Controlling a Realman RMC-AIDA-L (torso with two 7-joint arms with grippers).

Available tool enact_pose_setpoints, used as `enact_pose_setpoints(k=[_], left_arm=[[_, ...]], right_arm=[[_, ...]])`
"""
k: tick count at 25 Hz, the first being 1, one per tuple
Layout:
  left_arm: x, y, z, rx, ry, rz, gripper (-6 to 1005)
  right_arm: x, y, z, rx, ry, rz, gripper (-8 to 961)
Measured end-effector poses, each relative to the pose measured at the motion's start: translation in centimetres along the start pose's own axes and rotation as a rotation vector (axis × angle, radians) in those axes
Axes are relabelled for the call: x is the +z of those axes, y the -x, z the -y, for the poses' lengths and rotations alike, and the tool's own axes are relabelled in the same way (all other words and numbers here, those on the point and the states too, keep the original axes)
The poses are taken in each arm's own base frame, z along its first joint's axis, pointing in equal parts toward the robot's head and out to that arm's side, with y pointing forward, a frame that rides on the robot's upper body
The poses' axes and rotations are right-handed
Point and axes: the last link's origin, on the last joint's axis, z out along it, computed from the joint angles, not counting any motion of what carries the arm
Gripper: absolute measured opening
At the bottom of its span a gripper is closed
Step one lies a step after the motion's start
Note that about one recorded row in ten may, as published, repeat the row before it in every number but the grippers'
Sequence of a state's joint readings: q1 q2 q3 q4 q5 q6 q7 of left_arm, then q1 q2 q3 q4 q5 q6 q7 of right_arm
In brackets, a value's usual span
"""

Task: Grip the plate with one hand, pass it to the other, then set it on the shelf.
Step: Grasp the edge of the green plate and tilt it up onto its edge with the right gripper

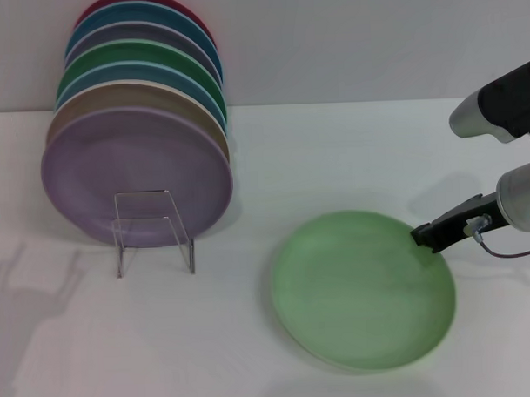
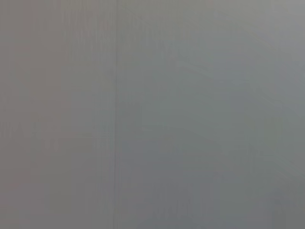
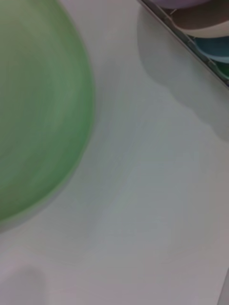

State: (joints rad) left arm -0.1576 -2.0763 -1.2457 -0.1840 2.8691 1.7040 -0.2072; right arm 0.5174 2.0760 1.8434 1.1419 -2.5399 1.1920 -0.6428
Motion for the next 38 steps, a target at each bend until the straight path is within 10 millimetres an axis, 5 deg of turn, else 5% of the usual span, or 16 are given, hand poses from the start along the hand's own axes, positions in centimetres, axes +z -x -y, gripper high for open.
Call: enact_pose_setpoints(k=[2,16,26,29,38], left_arm=[[0.1,0.0,0.0,-0.001,-0.002,-0.003,807],[0.2,-0.2,-0.2,-0.005,0.007,-0.016,807],[-0.4,-2.8,-2.8,-0.035,0.171,-0.199,806],[0.1,-2.9,-2.8,-0.064,0.171,-0.214,806],[4.8,-1.9,-3.0,-0.135,0.135,-0.086,806]], right_arm=[[-0.1,-0.1,0.1,0.004,-0.002,0.004,3],[-3.5,1.4,-0.2,-0.018,0.054,0.186,2],[-7.1,-0.3,-0.7,-0.159,0.094,0.434,3],[-8.2,-1.9,-0.8,-0.235,0.102,0.61,3],[-8.6,-3.1,0.7,-0.203,0.07,0.713,2]])
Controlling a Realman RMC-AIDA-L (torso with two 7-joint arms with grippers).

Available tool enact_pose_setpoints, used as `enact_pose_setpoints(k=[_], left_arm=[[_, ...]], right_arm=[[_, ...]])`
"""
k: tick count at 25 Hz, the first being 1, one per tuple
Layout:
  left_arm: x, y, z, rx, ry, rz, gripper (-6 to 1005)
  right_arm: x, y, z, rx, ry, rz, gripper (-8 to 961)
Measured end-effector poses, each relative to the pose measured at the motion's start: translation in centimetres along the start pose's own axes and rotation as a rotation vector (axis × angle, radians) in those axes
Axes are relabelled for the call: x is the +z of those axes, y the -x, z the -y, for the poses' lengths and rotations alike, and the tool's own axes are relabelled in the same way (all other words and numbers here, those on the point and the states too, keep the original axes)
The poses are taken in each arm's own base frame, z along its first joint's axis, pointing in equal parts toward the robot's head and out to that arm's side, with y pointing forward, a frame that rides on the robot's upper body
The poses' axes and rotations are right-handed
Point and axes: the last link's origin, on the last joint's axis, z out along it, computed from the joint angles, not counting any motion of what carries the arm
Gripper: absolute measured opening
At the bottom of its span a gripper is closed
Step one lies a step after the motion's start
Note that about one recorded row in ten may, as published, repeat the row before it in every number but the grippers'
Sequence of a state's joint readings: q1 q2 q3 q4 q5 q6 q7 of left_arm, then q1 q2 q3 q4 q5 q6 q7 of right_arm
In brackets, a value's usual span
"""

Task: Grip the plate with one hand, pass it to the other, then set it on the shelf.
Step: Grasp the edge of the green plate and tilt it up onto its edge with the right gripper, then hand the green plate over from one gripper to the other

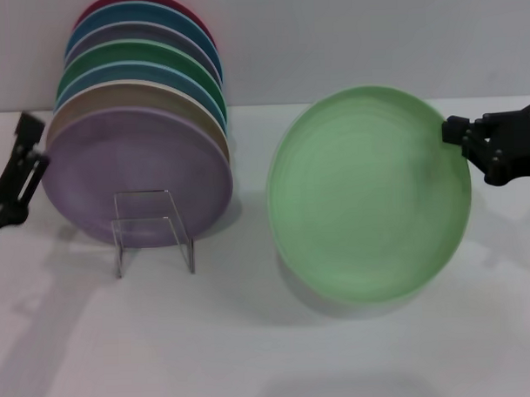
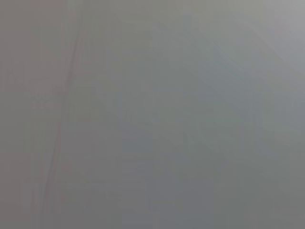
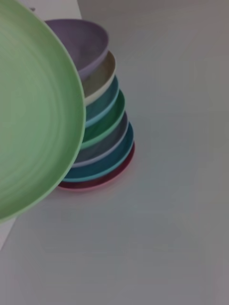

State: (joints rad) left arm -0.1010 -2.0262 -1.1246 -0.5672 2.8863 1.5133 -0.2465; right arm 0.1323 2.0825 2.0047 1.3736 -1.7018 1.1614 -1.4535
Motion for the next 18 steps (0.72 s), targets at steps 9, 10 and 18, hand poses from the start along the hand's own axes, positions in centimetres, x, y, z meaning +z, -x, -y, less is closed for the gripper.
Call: enact_pose_setpoints(k=[9,10,18], left_arm=[[5.3,-2.4,-3.1,0.12,0.029,0.261,807],[5.3,-2.4,-3.1,0.12,0.029,0.261,807],[9.2,-7.4,-11.0,0.078,0.307,0.51,808]], right_arm=[[-0.1,0.6,0.8,-0.037,-0.036,0.009,2],[-0.1,0.6,1.0,-0.044,-0.046,0.008,3],[-0.3,0.1,1.2,-0.077,-0.066,-0.014,3]])
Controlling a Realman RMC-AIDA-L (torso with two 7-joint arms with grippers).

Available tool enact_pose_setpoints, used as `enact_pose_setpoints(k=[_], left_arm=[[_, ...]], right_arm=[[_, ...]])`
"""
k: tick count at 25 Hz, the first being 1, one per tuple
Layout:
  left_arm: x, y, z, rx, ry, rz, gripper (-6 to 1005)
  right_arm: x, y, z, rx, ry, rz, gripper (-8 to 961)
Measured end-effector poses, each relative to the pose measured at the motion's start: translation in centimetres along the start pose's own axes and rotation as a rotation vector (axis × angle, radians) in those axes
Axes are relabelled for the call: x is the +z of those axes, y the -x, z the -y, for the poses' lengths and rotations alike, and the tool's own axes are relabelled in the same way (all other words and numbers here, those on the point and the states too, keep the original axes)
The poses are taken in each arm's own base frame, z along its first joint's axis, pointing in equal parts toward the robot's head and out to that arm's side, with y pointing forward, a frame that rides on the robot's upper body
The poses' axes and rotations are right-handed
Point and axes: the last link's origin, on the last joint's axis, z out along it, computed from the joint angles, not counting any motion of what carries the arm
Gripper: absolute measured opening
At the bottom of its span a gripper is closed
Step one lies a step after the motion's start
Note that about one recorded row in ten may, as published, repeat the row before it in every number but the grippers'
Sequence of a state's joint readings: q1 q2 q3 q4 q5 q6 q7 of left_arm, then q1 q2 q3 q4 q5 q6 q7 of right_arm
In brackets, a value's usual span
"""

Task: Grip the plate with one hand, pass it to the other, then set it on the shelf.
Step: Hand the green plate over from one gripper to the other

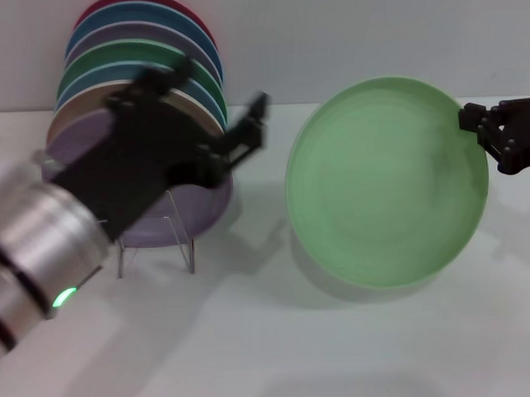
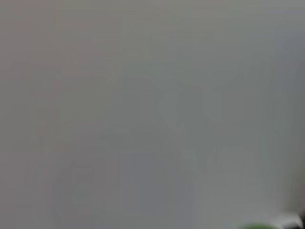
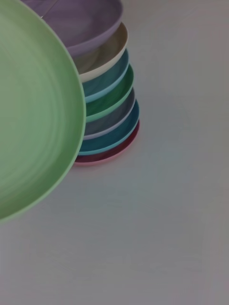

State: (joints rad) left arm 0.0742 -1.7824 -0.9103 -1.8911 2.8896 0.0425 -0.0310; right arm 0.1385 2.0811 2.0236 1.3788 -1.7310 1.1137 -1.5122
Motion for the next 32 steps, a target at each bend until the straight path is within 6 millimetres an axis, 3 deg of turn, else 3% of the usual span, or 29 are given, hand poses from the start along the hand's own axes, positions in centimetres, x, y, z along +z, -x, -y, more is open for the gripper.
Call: enact_pose_setpoints(k=[4,12,32], left_arm=[[2.4,-0.8,-2.4,0.055,0.047,0.176,808],[4.8,0.2,-3.2,0.089,0.035,0.274,809],[5.7,1.7,-1.8,0.034,-0.001,0.266,779]], right_arm=[[0.0,0.1,-0.1,-0.008,0.001,0.005,2],[0.0,0.2,-0.5,-0.015,0.022,0.018,3],[0.1,0.6,-1.5,-0.021,0.093,0.055,2]])
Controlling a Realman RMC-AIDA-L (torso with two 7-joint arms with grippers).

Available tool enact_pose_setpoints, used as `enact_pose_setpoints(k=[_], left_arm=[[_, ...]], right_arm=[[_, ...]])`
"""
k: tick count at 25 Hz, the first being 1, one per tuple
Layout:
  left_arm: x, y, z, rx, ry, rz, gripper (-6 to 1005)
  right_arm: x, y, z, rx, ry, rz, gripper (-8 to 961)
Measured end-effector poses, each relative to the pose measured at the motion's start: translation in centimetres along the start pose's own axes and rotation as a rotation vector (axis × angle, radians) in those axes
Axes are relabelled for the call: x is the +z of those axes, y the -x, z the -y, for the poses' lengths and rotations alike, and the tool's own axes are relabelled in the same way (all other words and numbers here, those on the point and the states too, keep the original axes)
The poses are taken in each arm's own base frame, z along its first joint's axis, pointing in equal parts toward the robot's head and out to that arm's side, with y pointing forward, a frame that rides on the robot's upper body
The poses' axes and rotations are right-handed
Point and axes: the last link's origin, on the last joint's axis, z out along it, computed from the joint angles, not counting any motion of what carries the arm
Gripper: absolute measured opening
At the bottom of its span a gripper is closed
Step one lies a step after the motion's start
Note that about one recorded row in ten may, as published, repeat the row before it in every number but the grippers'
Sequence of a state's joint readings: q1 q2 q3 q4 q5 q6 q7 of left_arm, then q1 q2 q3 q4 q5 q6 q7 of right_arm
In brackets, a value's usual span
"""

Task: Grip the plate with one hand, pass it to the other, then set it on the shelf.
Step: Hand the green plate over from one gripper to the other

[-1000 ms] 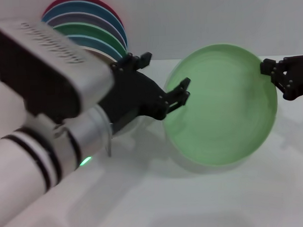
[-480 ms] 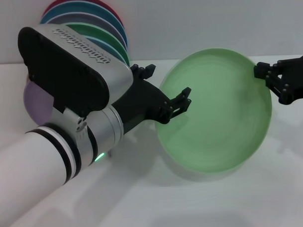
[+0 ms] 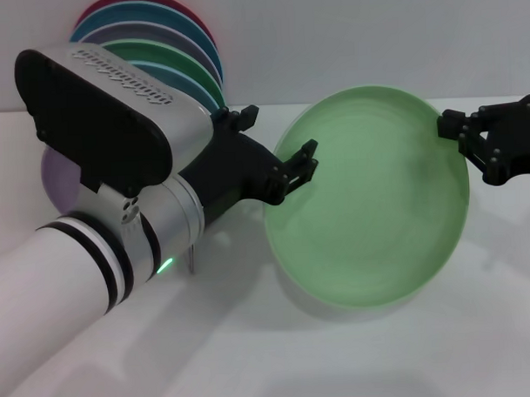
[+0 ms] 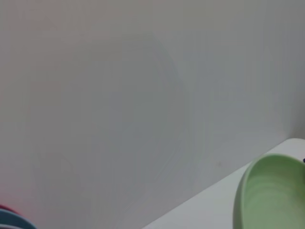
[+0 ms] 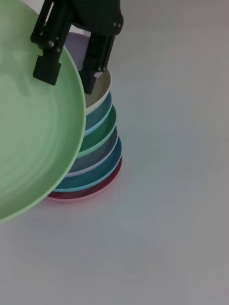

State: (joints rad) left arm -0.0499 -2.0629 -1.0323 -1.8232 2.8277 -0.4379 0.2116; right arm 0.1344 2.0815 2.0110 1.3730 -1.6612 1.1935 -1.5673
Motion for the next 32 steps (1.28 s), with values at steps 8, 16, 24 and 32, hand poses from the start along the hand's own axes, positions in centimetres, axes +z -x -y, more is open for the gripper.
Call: enact_pose_setpoints(k=[8,16,24,32], left_arm=[[0.2,0.6,0.8,0.007,-0.015,0.033,646],[0.5,0.8,0.6,0.116,-0.012,0.03,299],[-0.2,-0.1,-0.2,0.155,-0.011,-0.042,121],[-0.5,-0.7,-0.5,0.159,-0.013,-0.086,78]], right_arm=[[0.1,0.2,-0.1,0.005,0.014,0.015,2],[0.4,0.5,-0.3,0.032,0.043,0.047,6],[0.5,-0.4,-0.4,0.077,0.062,0.073,19],[-0.2,-0.8,-0.6,0.098,0.076,0.155,32]])
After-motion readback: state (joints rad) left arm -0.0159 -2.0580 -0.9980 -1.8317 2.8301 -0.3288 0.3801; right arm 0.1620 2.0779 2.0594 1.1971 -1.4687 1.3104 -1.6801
